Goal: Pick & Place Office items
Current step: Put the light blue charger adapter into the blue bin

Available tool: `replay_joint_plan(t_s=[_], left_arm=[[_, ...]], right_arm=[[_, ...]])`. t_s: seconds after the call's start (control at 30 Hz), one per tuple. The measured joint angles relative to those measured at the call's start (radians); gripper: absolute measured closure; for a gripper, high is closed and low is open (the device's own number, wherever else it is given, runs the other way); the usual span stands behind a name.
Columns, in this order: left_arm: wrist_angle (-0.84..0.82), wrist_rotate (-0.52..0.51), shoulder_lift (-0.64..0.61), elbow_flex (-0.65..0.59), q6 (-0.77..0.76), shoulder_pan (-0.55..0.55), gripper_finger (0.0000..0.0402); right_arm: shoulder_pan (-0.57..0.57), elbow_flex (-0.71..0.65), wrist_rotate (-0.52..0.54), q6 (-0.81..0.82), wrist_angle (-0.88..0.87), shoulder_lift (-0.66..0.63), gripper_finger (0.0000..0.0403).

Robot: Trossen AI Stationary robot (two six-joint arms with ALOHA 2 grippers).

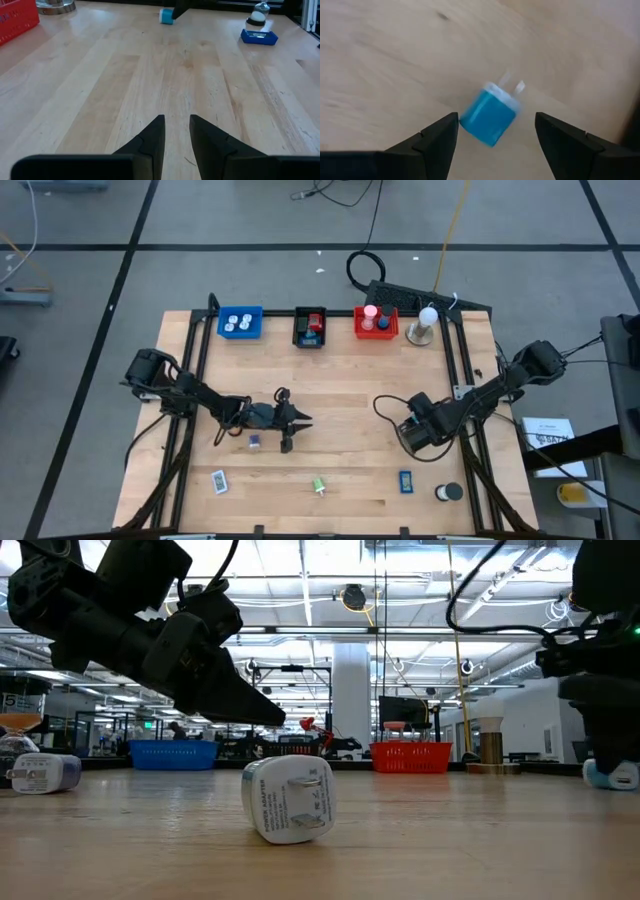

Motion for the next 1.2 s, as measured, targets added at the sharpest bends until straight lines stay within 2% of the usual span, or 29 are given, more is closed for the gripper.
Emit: replay_joint_plan(t_s=[0.1,0.23,0.47,0.7,1.0,1.1,1.2], left_arm=[[0.000,0.000,0.000,0.000,-0.001,0.000,0.0309],[0.000,0.000,0.000,0.000,-0.001,0.000,0.0309],[0.001,0.000,0.000,0.000,-0.009,0.000,0.0309],[0.002,-0.006,0.000,0.000,-0.028,0.001,0.0309],[0.000,-0.011,0.000,0.001,-0.095,0.038,0.0309],[-0.003,0.002,0.000,0.001,-0.152,0.066,0.0309],[-0.003,0.093,0.000,0.001,-0.216,0.111,0.0309]], right_arm=[[0.004,0.000,-0.041,0.012,-0.034,-0.004,0.0147],[0.031,0.000,-0.045,0.054,-0.039,-0.007,0.0147],[0.079,0.000,0.011,0.127,-0.007,-0.005,0.0151],[0.079,-0.076,0.014,0.140,0.085,-0.005,0.0195],[0.079,-0.093,0.092,0.117,0.115,-0.005,0.0270],[0.079,-0.093,0.094,0.086,0.124,-0.005,0.0275],[0.078,-0.093,0.141,0.003,0.147,-0.005,0.0267]])
